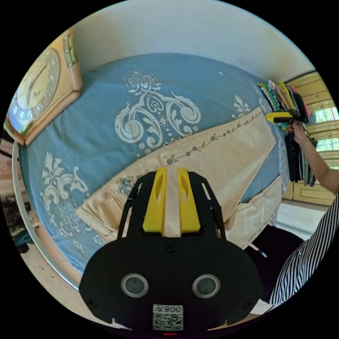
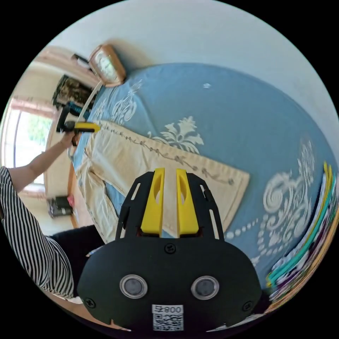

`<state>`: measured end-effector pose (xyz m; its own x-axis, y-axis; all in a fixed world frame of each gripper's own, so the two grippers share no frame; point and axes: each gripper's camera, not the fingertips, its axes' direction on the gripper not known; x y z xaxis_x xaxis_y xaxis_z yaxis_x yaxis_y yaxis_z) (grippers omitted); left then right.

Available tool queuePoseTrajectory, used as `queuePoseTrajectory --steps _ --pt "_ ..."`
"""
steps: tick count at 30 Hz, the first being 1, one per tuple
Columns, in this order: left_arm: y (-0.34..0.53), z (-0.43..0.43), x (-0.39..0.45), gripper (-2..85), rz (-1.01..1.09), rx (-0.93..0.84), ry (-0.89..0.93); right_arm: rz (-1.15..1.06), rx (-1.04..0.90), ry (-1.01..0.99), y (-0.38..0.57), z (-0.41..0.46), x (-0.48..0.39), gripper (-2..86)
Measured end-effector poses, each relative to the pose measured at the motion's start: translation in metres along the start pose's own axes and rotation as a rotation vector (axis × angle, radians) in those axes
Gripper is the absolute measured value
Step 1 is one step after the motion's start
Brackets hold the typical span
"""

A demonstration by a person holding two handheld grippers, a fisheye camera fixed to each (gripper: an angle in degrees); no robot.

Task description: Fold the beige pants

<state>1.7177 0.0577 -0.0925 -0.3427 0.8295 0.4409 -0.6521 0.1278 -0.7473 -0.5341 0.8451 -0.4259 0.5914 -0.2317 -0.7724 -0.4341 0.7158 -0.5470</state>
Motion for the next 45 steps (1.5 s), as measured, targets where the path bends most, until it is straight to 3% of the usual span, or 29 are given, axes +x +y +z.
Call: queuePoseTrajectory --steps 8,17,32,45 --pt "-0.060 -0.006 0.016 8.3 0.222 -0.236 -0.142 -0.321 -0.199 0.092 -0.091 0.024 -0.064 7.6" --pt "-0.073 -0.023 0.040 8.9 0.369 -0.293 -0.157 -0.470 -0.276 0.214 -0.118 0.033 -0.111 7.4" --pt "-0.057 -0.036 0.073 7.6 0.507 -0.398 -0.189 -0.542 -0.384 0.208 -0.158 0.030 -0.145 6.6" --pt "0.007 -0.047 0.095 2.6 0.399 -0.308 -0.224 -0.381 -0.367 0.200 -0.149 0.027 -0.154 1.5"
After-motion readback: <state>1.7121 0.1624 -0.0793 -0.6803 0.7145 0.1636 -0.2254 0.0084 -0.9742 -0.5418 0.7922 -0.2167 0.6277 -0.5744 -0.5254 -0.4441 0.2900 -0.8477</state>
